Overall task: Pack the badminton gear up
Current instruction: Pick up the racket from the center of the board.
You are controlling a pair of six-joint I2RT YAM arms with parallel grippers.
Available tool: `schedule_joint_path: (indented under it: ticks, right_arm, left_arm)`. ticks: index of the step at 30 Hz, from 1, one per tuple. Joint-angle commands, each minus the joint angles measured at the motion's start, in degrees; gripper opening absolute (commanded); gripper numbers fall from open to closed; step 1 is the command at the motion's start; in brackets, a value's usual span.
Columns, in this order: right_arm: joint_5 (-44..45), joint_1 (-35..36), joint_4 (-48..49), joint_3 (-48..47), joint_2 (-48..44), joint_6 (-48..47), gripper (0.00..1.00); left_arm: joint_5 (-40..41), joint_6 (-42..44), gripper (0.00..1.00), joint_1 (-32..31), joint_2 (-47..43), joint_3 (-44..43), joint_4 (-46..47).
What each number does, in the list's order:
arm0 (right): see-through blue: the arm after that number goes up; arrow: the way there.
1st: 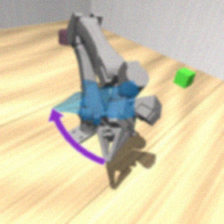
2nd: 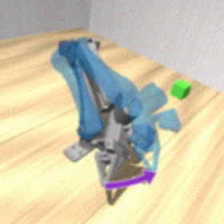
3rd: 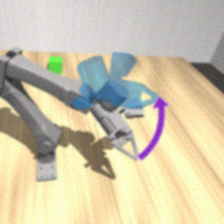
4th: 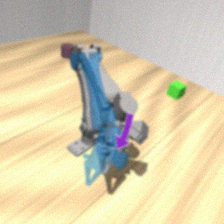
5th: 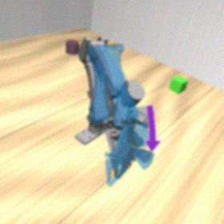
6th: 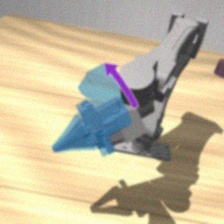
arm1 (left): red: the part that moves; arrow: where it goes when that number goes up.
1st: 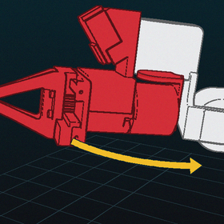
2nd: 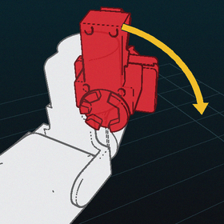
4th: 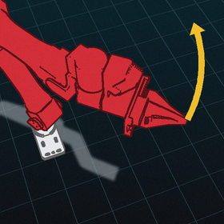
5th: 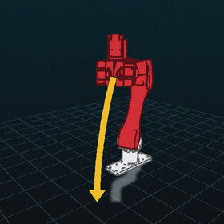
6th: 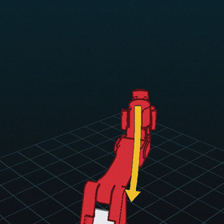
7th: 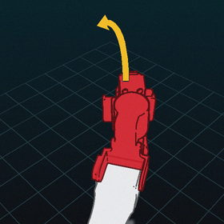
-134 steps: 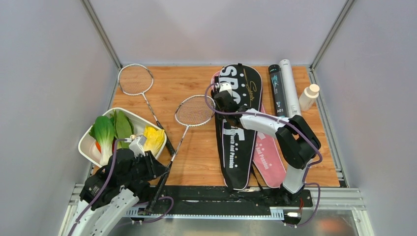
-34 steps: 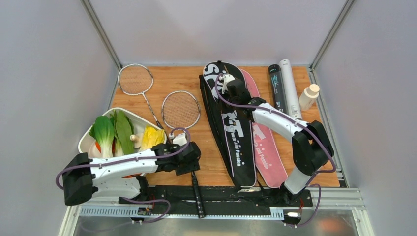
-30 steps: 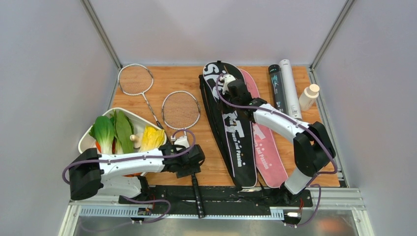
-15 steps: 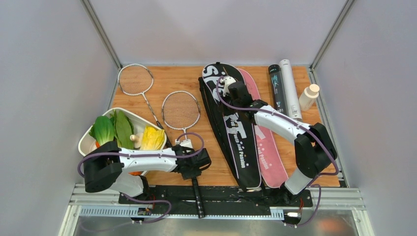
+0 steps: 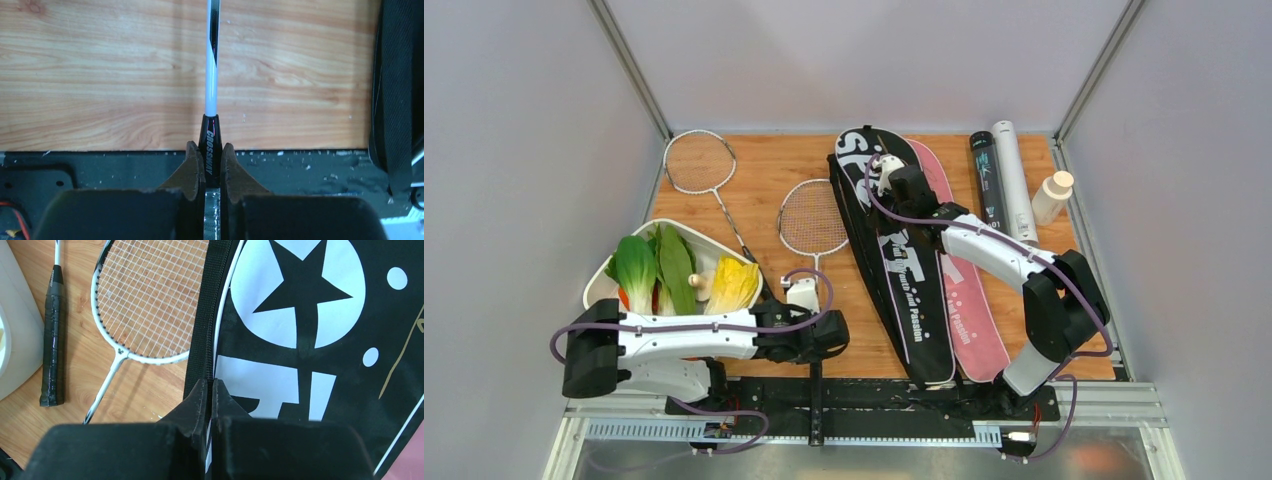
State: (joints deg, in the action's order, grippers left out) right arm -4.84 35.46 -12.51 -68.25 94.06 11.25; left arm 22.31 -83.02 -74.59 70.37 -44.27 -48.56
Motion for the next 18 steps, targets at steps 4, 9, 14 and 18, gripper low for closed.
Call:
schedule_joint_path:
  ticks: [4,9,14,18]
  right_arm:
    - [0.7,0.1,4.3,0.4,-0.5,0.9,0.0]
    - [6.0,0.0,4.1,0.5,0.8,1.1,0.0]
    - [9.8,-0.2,3.5,-0.4,1.8,2.1,0.0]
    - [6.0,-0.1,3.7,-2.6,3.8,2.6,0.0]
  left_arm:
    - [7.1,-12.6,0.0,-6.9,-1.7,-4.0,-14.2]
    - [9.1,-20.8,0.0,-9.0,-6.5,-2.8,-21.2]
    - [13.1,-22.3,0.0,-9.4,-13.3,-1.3,-22.0]
    - [16.7,-15.3,0.0,-10.4,-12.8,-3.1,-19.2]
